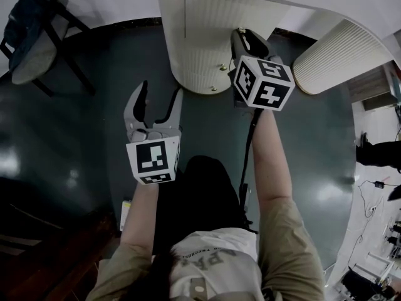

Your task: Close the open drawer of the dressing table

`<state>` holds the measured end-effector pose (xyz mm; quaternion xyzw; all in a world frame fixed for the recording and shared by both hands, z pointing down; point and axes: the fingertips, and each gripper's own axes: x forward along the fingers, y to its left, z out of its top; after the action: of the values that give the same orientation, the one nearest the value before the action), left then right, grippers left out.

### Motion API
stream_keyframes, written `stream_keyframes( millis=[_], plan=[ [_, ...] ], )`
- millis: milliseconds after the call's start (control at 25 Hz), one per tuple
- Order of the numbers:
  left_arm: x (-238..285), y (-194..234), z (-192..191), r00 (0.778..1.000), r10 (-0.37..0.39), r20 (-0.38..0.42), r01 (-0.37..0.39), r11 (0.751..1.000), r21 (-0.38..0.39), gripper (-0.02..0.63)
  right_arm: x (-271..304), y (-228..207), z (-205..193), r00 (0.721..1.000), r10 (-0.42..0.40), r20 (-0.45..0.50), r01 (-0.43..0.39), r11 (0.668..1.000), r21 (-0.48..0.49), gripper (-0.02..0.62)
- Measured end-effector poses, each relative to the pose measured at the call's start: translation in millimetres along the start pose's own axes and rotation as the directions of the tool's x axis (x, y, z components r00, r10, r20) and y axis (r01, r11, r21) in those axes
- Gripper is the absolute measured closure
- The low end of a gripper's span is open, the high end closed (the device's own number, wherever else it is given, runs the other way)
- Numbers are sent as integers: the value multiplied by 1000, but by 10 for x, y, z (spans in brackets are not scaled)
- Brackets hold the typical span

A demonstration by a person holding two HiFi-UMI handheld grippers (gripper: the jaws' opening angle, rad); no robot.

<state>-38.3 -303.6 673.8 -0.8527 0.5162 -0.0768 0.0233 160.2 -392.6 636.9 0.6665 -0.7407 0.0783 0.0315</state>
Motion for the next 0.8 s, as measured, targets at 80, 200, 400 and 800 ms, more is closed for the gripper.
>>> stream_keyframes(
  millis=[80, 200, 400, 800],
  plan=[
    [-16, 2, 19, 1000, -4, 5, 4, 1000, 4, 298, 14, -5, 4, 1000, -6, -5, 6, 1000, 3, 489],
    [-46, 14, 30, 1000, -5, 7, 5, 1000, 5, 298, 25, -1, 2, 1000, -17, -9, 17, 1000, -5, 489],
    [-42, 31, 12, 1000, -3, 1, 3, 1000, -3, 297, 53, -12, 10, 1000, -30, -10, 30, 999, -13, 489],
    [-38, 76, -28, 1000, 2, -6, -2, 1000, -16, 296, 81, -14, 3, 999, -32, -22, 32, 999, -8, 486]
  ],
)
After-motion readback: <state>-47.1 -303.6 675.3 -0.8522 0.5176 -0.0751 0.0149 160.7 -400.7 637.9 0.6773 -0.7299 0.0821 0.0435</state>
